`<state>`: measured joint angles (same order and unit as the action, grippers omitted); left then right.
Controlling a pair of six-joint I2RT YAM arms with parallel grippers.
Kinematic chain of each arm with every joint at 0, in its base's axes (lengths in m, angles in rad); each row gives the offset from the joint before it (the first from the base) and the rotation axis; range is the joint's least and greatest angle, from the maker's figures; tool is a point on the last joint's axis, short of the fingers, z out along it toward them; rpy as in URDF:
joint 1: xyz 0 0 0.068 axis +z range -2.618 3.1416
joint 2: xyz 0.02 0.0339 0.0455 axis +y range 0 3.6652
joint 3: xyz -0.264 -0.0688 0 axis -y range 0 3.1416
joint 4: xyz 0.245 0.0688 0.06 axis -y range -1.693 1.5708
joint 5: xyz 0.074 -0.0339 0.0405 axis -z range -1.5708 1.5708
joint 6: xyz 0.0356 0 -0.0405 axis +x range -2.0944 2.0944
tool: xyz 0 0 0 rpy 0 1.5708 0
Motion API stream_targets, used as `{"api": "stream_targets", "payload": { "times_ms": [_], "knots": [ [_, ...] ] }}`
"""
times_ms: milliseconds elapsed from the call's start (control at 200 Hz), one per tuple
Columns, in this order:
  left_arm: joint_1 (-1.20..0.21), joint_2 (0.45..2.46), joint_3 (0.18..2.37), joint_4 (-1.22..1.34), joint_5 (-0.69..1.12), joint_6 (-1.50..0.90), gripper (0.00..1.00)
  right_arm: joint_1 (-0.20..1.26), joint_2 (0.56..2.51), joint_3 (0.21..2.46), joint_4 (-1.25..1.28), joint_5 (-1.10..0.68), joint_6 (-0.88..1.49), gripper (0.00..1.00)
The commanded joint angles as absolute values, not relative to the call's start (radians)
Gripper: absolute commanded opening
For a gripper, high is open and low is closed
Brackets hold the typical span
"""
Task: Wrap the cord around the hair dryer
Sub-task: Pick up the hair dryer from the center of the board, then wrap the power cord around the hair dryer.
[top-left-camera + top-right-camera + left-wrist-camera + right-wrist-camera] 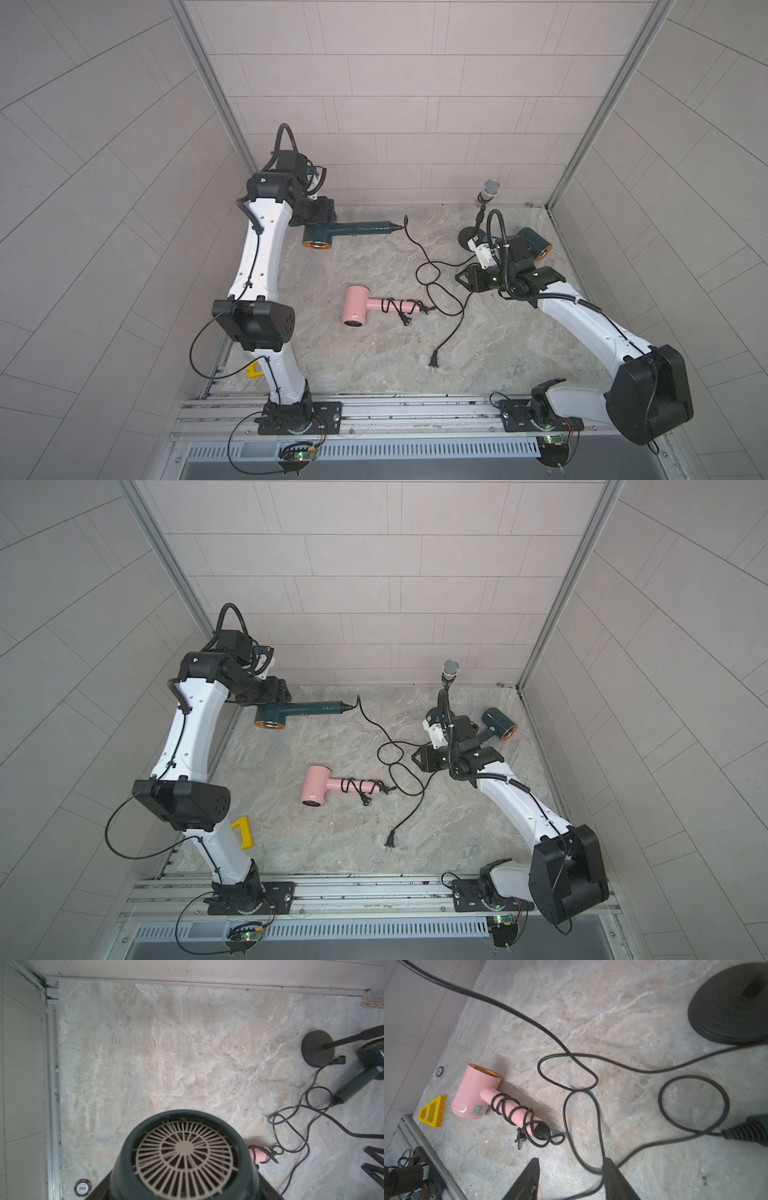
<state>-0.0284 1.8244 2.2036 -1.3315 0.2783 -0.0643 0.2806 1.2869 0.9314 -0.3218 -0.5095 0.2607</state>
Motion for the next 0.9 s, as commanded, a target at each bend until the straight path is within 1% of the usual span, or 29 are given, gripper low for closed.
{"api": "stream_targets", "payload": {
  "times_ms": [0,90,210,365,490,570,680,896],
  "knots": [
    [-0.027,1.767,2.21,-1.344,0.389,-0.107,0.0,0.28,1.292,0.902,-0.098,-0.595,0.239,0.52],
    [-0.026,1.746,2.242,-1.347,0.429,-0.123,0.0,0.293,1.298,0.899,-0.046,-0.618,0.253,0.52],
    [-0.026,1.726,2.281,-1.333,0.458,-0.155,0.0,0.306,1.323,0.894,-0.04,-0.586,0.222,0.53],
    [-0.026,1.723,2.305,-1.318,0.482,-0.179,0.0,0.316,1.361,0.878,-0.021,-0.607,0.122,0.55],
    [-0.026,1.724,2.299,-1.303,0.539,-0.198,0.0,0.326,1.411,0.821,0.109,-0.626,0.035,0.55],
    [-0.026,1.721,2.299,-1.298,0.545,-0.204,0.0,0.327,1.465,0.833,0.123,-0.633,-0.004,0.56],
    [-0.026,1.714,2.299,-1.297,0.551,-0.207,0.0,0.352,1.513,0.849,0.14,-0.616,-0.003,0.56],
    [-0.027,1.697,2.288,-1.277,0.586,-0.228,0.0,0.391,1.591,0.855,0.29,-0.623,0.083,0.57]
  ]
}}
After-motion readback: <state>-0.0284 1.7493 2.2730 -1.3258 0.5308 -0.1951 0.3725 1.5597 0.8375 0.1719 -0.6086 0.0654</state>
